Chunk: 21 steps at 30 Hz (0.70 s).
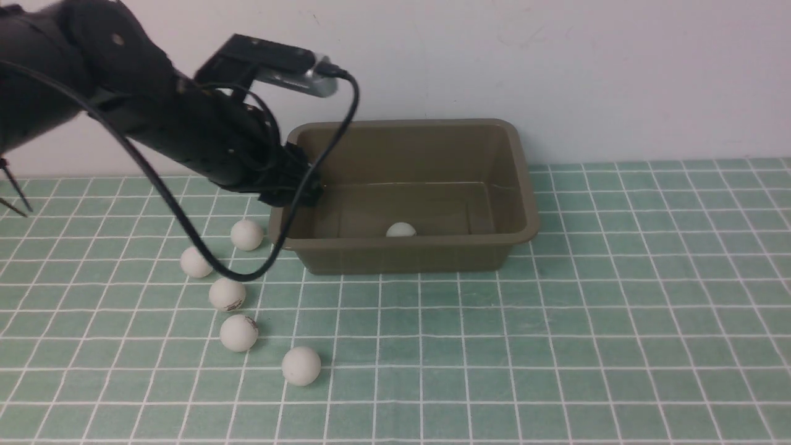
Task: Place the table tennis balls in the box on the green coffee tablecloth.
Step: 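Drop the ball into the bin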
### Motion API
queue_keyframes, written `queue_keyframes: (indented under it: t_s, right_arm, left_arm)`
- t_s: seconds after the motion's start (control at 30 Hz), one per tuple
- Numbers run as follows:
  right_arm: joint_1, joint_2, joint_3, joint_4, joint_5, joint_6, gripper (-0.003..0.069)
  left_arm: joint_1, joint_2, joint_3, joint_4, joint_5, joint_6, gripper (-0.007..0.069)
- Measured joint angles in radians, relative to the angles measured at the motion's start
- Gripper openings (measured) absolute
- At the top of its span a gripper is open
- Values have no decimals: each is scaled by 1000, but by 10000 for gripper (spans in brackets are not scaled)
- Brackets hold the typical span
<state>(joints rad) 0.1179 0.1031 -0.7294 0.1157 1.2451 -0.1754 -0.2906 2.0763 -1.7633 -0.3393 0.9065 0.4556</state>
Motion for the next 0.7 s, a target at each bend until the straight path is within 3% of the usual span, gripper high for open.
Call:
queue_keyframes:
  t_s: [0.23,0.43,0.7]
  right_arm:
    - [0,0,0,-19,-18,0,-15]
    - [0,0,0,-55,-23,0,-15]
    - [0,0,0,-73,-23,0,-15]
  left_arm:
    - [0,-18,-142,125,287,-141,393]
    - [-4,-106,-56,164,310,-213,344]
    - [-40,-245,201,155,318,-223,342]
